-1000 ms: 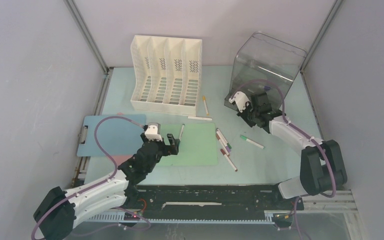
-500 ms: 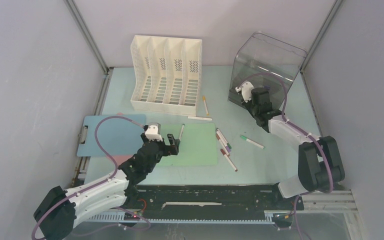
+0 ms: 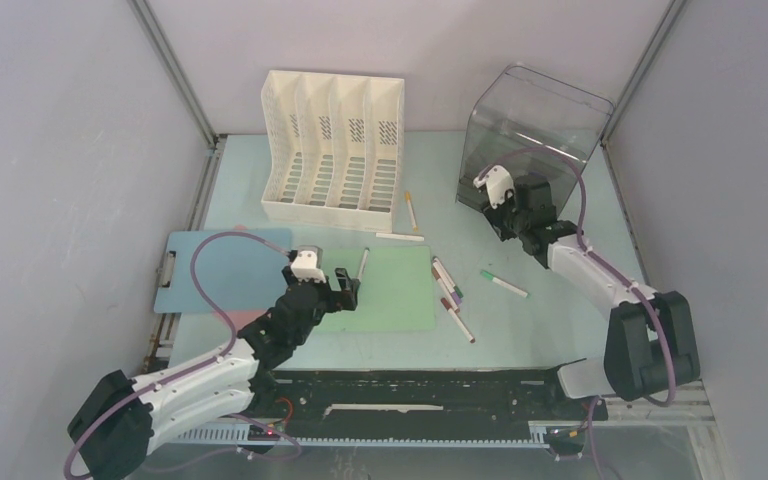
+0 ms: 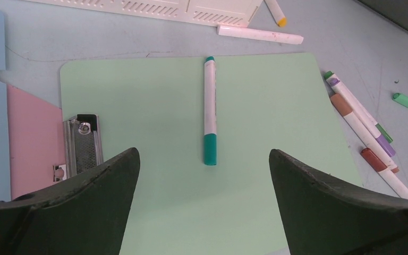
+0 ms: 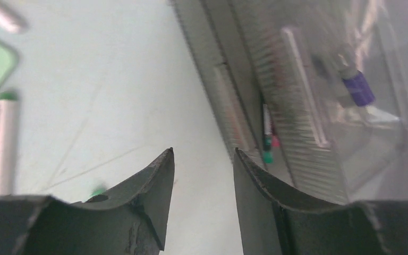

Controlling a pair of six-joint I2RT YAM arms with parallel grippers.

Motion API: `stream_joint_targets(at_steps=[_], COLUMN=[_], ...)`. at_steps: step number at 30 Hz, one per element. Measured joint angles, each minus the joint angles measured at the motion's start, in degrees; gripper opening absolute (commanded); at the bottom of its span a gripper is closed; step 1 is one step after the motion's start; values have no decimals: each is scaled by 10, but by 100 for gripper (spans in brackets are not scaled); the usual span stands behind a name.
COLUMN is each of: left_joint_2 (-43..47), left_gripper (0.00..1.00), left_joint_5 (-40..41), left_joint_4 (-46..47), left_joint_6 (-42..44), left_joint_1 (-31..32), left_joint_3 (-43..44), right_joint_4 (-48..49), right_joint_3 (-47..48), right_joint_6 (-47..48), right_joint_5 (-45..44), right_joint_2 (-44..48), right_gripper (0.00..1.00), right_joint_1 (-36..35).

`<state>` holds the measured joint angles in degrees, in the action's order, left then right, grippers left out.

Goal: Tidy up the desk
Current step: Close the drawer in the storage box.

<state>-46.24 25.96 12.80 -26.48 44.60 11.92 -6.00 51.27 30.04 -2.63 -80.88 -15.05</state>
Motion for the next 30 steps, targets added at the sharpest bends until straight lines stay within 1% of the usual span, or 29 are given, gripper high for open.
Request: stream_joint_targets(at_steps=[1, 2, 4, 5, 6, 10, 13, 15, 18, 24, 27, 30], left_joint_2=[-1, -3, -8, -10, -11, -18, -19, -20, -20, -20, -20, -17], left_gripper=[100, 100, 100, 100, 100, 100, 100, 100, 100, 100, 100, 100], left_joint_5=[0, 0, 0, 0, 0, 0, 0, 0, 0, 0, 0, 0], left_joint_4=[0, 0, 0, 0, 0, 0, 0, 0, 0, 0, 0, 0], left_joint_6=[0, 0, 0, 0, 0, 0, 0, 0, 0, 0, 0, 0], left_joint_1=[0, 0, 0, 0, 0, 0, 0, 0, 0, 0, 0, 0], left_joint_3=[0, 0, 0, 1, 1, 3, 3, 3, 3, 3, 3, 3], right_joint_4=[-12, -25, -50, -61, -74, -113, -116, -115, -101, -39, 8, 34], right_joint_3=[1, 3, 9, 13, 16, 32, 38, 38, 38, 35, 26, 22], right_joint_6=[1, 3, 9, 14, 17, 20, 16, 11, -4, -36, -40, -43], right_joint_5=[23, 48, 90, 110, 127, 160, 151, 134, 82, -49, -101, -132], right_joint_2=[9, 15, 19, 19, 19, 4, -16, -28, -51, -83, -83, -83], right_gripper=[48, 42, 24, 20, 17, 15, 11, 6, 3, 1, 3, 8], right_joint_1=[0, 1, 4, 7, 8, 19, 22, 22, 22, 22, 20, 19])
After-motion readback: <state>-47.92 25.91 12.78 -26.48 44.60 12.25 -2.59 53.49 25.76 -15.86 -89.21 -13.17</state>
